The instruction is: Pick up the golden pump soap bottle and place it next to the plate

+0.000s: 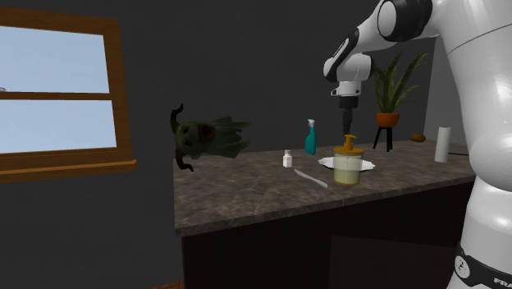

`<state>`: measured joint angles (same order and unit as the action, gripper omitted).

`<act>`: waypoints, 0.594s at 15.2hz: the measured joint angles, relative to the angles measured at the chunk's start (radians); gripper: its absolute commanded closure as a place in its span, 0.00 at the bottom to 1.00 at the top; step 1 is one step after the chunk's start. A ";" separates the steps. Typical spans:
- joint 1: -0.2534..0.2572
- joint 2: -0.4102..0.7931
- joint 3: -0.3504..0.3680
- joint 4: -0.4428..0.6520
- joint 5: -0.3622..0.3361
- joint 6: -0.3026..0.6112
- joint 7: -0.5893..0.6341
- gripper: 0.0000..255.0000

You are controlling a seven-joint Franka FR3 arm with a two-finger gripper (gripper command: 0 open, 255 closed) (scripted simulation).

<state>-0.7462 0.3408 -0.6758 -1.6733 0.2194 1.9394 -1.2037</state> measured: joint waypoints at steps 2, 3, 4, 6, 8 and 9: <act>-0.006 -0.002 -0.004 0.051 -0.004 -0.052 0.002 0.00; -0.004 -0.008 -0.005 0.061 -0.009 -0.066 0.007 0.00; -0.002 -0.012 -0.006 0.066 -0.012 -0.075 0.009 0.00; -0.001 -0.015 -0.006 0.069 -0.014 -0.080 0.011 0.00; -0.001 -0.016 -0.006 0.069 -0.014 -0.081 0.011 0.00; -0.001 -0.016 -0.007 0.069 -0.014 -0.081 0.011 0.00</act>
